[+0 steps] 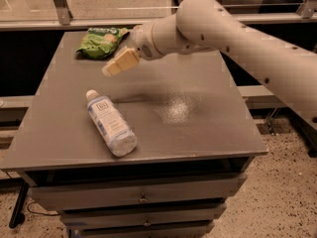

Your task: Pick green rice chip bag

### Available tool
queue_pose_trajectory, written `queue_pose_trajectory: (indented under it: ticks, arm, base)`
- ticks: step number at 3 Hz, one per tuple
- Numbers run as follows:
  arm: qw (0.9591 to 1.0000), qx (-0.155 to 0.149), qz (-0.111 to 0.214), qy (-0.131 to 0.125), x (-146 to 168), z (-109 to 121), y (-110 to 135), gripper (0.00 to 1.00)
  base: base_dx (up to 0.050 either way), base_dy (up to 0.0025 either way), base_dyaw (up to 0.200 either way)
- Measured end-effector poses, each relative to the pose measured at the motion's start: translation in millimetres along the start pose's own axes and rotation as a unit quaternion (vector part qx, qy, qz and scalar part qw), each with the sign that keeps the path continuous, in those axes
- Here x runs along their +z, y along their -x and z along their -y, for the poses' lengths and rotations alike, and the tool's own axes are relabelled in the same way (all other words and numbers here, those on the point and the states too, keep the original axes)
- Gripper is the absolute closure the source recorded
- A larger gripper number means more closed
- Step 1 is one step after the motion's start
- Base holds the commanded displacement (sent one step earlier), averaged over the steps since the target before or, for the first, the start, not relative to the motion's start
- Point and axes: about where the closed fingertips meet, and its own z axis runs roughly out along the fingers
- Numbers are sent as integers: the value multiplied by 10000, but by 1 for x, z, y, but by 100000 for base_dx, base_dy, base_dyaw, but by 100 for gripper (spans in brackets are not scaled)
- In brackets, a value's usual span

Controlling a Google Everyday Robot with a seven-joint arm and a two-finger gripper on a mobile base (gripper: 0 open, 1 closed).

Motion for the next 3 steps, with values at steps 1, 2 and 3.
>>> queue_pose_trajectory:
  ticks: [1,2,3]
  arm:
    - [9995,100,301,-79,51,15,4,0]
    - [9988,64,422,-240,93,39,1,0]
    - [9979,-7,446,-471,113,69,-5,0]
  base:
    - [0,0,0]
    - [0,0,0]
    - [0,0,0]
